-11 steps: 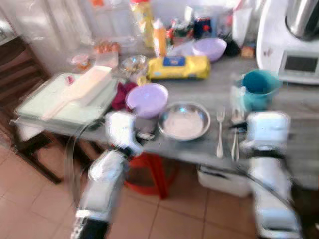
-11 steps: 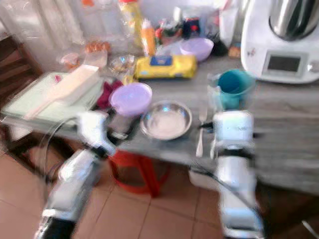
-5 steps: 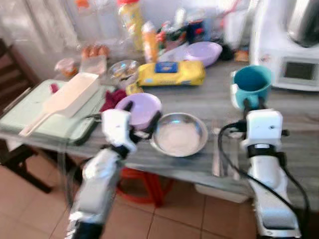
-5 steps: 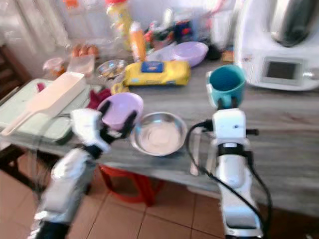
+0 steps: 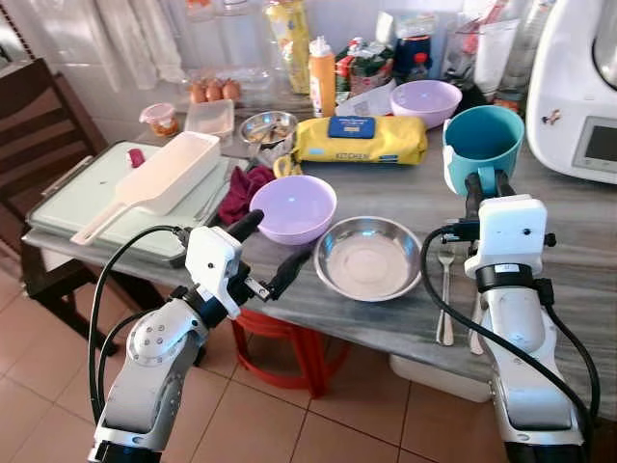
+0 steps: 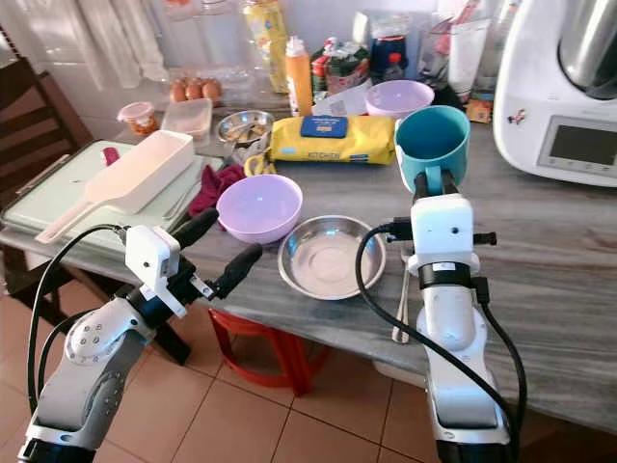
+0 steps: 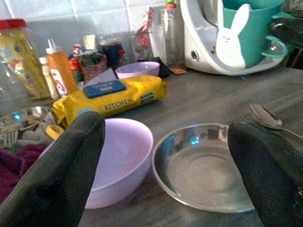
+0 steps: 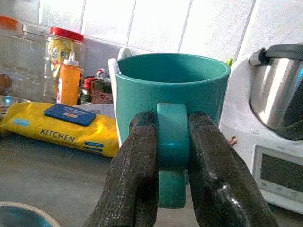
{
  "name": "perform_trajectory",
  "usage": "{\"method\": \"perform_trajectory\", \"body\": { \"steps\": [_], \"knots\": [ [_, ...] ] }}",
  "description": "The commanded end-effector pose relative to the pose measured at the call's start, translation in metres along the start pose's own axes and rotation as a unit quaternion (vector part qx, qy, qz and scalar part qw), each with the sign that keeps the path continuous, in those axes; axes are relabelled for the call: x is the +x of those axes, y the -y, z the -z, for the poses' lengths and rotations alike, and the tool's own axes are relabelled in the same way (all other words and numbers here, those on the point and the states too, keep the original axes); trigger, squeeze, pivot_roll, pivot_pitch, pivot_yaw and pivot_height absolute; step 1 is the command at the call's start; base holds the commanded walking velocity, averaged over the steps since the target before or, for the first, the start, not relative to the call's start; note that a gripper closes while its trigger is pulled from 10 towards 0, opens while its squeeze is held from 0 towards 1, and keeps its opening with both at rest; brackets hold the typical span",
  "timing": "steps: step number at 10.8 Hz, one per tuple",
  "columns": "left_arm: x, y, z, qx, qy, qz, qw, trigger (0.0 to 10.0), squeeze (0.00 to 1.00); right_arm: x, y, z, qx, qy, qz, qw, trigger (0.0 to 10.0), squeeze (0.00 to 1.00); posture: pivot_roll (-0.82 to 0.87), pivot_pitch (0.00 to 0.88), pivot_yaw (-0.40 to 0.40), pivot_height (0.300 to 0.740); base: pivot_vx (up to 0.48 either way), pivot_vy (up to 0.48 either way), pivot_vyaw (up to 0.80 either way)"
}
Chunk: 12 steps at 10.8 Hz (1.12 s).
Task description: Setting the table
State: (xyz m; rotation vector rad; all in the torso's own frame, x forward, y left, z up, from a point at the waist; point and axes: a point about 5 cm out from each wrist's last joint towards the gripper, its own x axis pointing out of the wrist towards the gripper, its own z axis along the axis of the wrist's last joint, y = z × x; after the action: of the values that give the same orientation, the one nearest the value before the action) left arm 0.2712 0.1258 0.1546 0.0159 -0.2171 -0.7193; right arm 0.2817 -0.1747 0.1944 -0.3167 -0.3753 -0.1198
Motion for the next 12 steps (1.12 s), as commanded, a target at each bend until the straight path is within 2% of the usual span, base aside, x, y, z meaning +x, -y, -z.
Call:
{"method": "perform_trajectory", "body": {
  "steps": [1,2,3,5,9,12],
  "knots": [
    [-0.005,-0.003,0.005,-0.005,-0.017,0.006,1.0,10.0,0.0,0.004,-0.001,-0.001,0.041,-0.003,-0.009,0.999,10.0,0.0,-0.09,0.088,0.113,0.74,0.0,0.0,0.0],
    [-0.005,-0.002,0.008,-0.009,-0.021,0.013,1.0,10.0,0.0,0.005,-0.001,0.002,0.055,-0.007,-0.015,0.998,10.0,0.0,-0.09,0.088,0.112,0.74,0.0,0.0,0.0],
    [-0.006,0.002,0.014,-0.017,-0.031,0.03,0.999,10.0,0.0,0.014,0.001,0.003,0.063,-0.006,-0.024,0.998,10.0,0.0,-0.09,0.092,0.109,0.74,0.0,0.0,0.0],
    [-0.011,0.003,0.026,-0.018,-0.052,0.045,0.998,10.0,0.0,0.028,0.003,0.005,0.11,-0.01,-0.026,0.994,10.0,0.0,-0.09,0.095,0.106,0.74,0.0,0.0,0.0],
    [-0.015,0.005,0.031,-0.024,-0.06,0.044,0.997,10.0,0.0,0.04,-0.021,0.016,0.158,-0.032,-0.089,0.983,10.0,0.0,-0.08,0.104,0.103,0.74,0.0,0.0,0.0],
    [-0.016,0.004,0.031,-0.018,-0.059,0.045,0.997,10.0,0.0,0.047,-0.027,0.027,0.174,-0.049,-0.104,0.978,10.0,0.0,-0.07,0.104,0.104,0.74,0.0,0.0,0.0]
  ]
}}
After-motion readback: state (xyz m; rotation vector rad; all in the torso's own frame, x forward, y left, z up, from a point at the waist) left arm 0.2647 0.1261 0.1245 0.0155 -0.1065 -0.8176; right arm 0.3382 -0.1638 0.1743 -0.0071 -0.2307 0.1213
